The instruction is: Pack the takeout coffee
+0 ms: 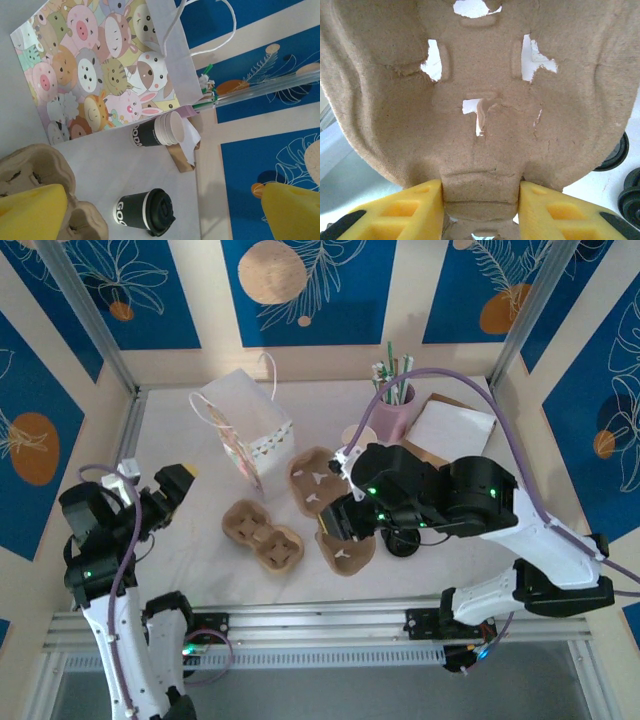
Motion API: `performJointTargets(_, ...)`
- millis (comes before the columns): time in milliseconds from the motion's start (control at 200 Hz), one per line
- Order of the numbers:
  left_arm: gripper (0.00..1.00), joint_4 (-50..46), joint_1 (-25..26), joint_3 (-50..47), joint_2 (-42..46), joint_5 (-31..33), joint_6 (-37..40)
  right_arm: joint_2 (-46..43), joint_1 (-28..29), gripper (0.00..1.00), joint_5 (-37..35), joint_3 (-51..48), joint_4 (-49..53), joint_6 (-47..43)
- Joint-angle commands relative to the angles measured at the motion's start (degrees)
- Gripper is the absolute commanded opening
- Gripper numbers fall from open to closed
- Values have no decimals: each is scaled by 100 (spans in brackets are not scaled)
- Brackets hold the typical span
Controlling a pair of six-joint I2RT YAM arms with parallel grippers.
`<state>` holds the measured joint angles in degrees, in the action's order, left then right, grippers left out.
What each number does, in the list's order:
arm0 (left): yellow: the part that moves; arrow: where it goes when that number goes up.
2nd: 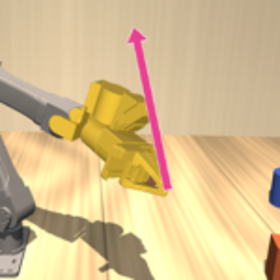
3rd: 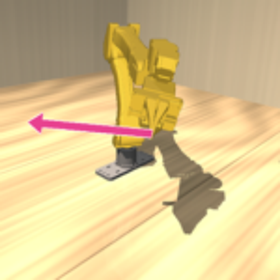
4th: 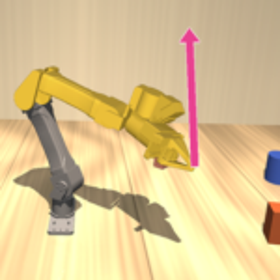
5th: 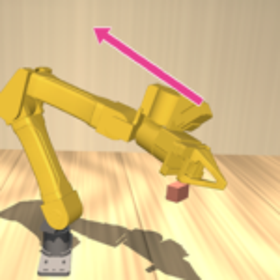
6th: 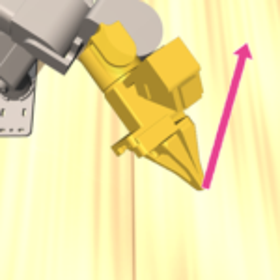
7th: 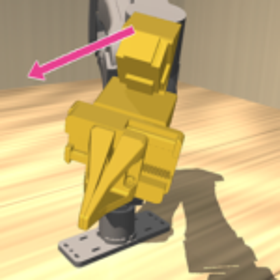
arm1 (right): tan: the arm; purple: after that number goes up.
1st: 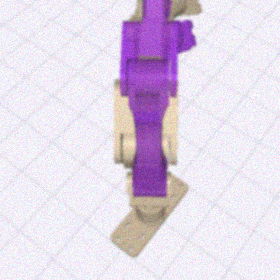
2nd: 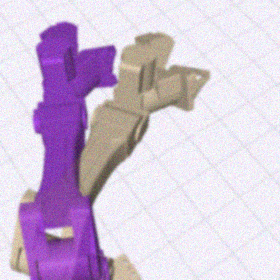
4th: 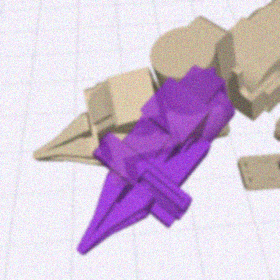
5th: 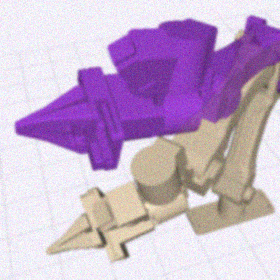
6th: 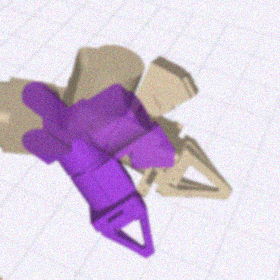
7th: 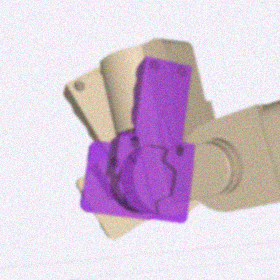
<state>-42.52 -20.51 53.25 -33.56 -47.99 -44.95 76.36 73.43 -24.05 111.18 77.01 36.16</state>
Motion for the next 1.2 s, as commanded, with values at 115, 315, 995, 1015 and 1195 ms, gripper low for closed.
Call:
performJointTargets(115,98,371,72,585,-318,214,-476,476,-470,41,247,833,96,-143)
performJointTargets(315,95,446,1044,1091,-1068,1473,-445,1051,-1117,41,768,1728,93,-522)
performJointTargets(995,83,-371,2720,3424,-3941,3903,442,2512,-2807,41,2031,3191,-1383,-1685)
performJointTargets(1015,81,-331,2700,3440,-3948,3840,430,2551,-2803,40,2046,3191,-1467,-1724)
performJointTargets(1195,73,-147,2363,3712,-4078,3166,265,2924,-2816,41,2054,3291,-2104,-1918)
